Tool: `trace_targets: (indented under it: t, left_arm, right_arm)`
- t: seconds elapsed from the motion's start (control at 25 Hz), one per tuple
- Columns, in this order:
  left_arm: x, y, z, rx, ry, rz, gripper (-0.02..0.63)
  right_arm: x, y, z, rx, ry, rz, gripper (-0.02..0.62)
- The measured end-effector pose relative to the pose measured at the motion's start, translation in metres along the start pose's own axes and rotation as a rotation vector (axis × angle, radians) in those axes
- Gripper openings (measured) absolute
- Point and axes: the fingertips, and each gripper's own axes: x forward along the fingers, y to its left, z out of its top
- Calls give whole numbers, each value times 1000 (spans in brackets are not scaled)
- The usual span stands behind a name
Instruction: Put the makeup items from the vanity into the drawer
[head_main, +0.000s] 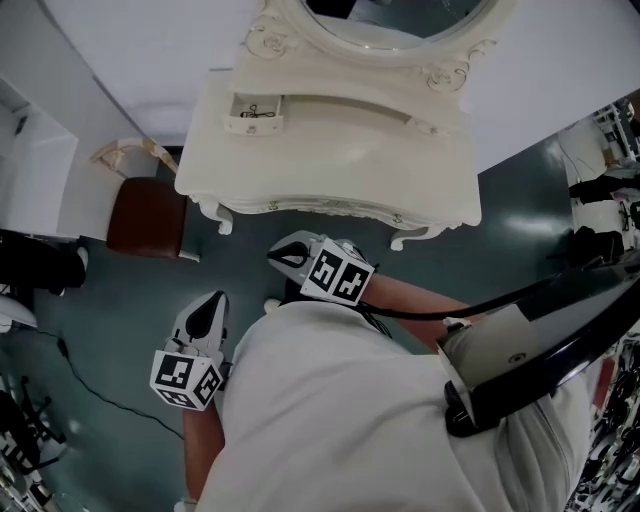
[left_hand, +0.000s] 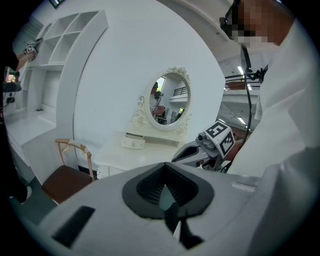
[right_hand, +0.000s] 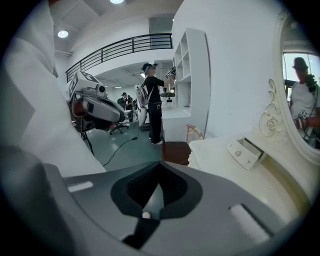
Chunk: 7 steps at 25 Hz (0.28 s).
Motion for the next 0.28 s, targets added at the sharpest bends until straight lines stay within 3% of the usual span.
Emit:
trace_targets:
  t: [0.28]
  left_arm:
    - [15,9,9,-2,7,-4,3]
  right_arm:
    - [5,-19,3,0,0,6,0]
